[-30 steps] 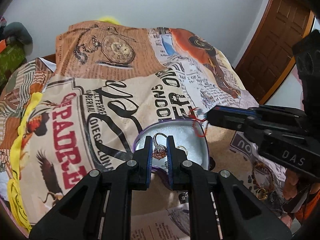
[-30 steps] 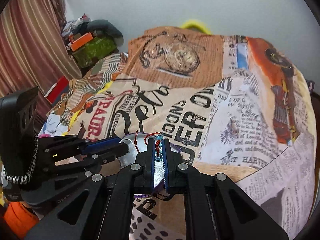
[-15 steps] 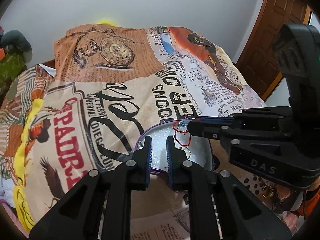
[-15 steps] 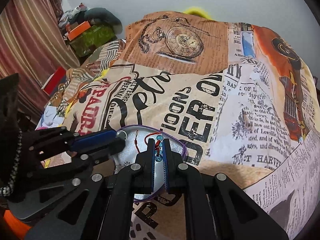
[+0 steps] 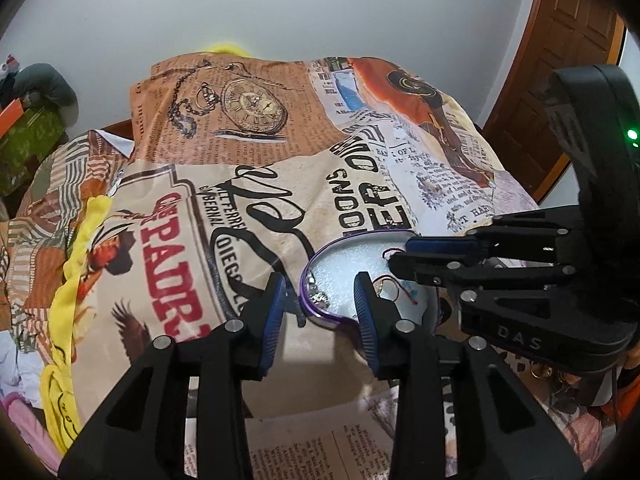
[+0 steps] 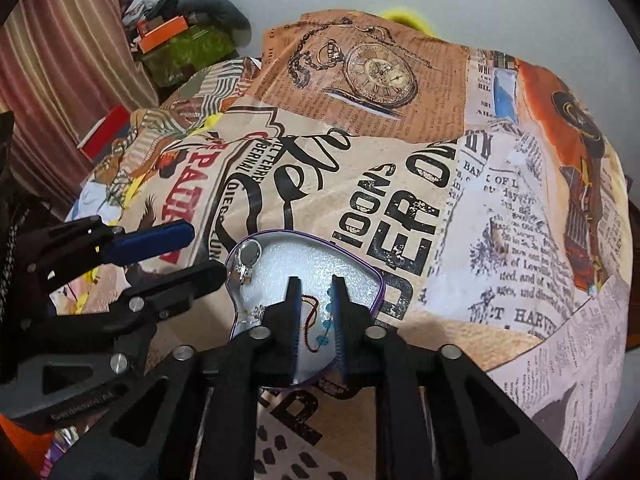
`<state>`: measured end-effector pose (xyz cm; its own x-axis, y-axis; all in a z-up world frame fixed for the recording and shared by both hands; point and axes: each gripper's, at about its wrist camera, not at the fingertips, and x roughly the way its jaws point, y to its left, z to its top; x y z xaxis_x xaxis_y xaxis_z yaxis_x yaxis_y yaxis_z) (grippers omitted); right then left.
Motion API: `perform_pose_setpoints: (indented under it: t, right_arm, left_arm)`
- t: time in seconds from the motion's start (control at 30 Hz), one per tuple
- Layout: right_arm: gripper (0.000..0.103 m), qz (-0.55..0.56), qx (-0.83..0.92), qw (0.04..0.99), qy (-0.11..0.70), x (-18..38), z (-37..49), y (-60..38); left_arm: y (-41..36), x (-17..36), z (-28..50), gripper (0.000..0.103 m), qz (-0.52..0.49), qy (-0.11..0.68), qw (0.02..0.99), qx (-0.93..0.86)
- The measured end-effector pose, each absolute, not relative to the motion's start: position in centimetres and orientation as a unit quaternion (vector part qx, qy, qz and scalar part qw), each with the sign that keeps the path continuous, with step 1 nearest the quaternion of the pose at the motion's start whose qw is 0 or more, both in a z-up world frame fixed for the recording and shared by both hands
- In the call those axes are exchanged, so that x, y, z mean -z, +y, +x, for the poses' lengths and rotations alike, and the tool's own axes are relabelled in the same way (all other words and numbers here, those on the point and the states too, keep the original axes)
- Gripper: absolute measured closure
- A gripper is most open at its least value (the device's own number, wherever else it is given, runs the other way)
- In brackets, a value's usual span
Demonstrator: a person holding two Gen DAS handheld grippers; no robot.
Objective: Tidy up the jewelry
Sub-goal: 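Carry the charm and beaded bracelet into the heart tin and open both grippers, then withdraw both grippers from the tin toward the rings beside the braided bracelet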
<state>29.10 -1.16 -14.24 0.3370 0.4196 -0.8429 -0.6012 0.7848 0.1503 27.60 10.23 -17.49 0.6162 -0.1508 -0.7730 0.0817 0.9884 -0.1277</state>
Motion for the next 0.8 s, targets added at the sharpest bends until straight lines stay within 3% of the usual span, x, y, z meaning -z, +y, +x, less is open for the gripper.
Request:
perform_pose_setpoints:
  t: [0.8]
  right_arm:
    - [0.083,-0.087,-0.282,0.874,0.387,6.8,20.7,-9.8]
  left_arm:
    - [7.5,12.7,20.8,0.068,-0.024,0.413,0.906,0.087]
